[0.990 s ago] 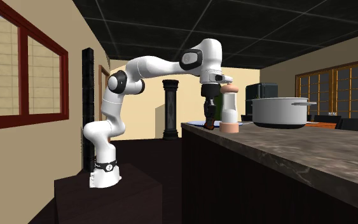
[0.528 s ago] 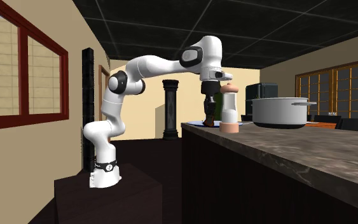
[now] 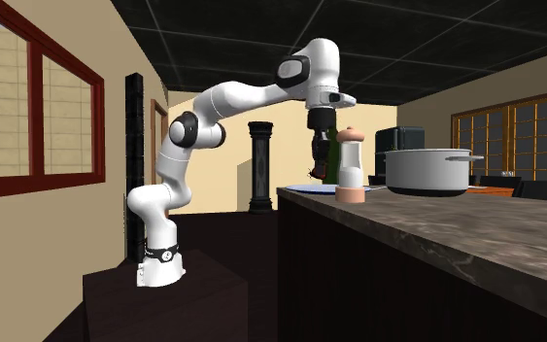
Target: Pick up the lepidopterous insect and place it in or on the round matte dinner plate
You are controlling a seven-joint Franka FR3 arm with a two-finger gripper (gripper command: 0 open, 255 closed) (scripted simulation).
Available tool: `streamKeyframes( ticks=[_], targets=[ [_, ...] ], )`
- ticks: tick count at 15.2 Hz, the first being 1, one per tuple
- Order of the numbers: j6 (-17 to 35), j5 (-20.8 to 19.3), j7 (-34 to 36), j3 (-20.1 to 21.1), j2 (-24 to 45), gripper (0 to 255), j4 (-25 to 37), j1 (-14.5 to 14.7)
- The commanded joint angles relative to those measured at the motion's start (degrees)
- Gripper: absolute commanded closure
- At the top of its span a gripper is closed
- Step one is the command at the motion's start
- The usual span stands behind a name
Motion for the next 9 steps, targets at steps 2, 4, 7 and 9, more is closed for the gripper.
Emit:
streamKeyframes(
  ticks=[2, 4, 7, 9],
  targets=[
    [-4.2, -0.3, 0.1, 0.0, 2.6, 255, 6.7, 0.5],
    [-7.9, -0.6, 0.2, -0.1, 5.5, 255, 13.4, 1.0],
    [-10.7, -0.9, 1.3, 0.0, 7.4, 255, 18.0, 2.4],
    [-8.7, -0.7, 3.7, 0.5, 4.5, 255, 13.3, 4.0]
  ],
)
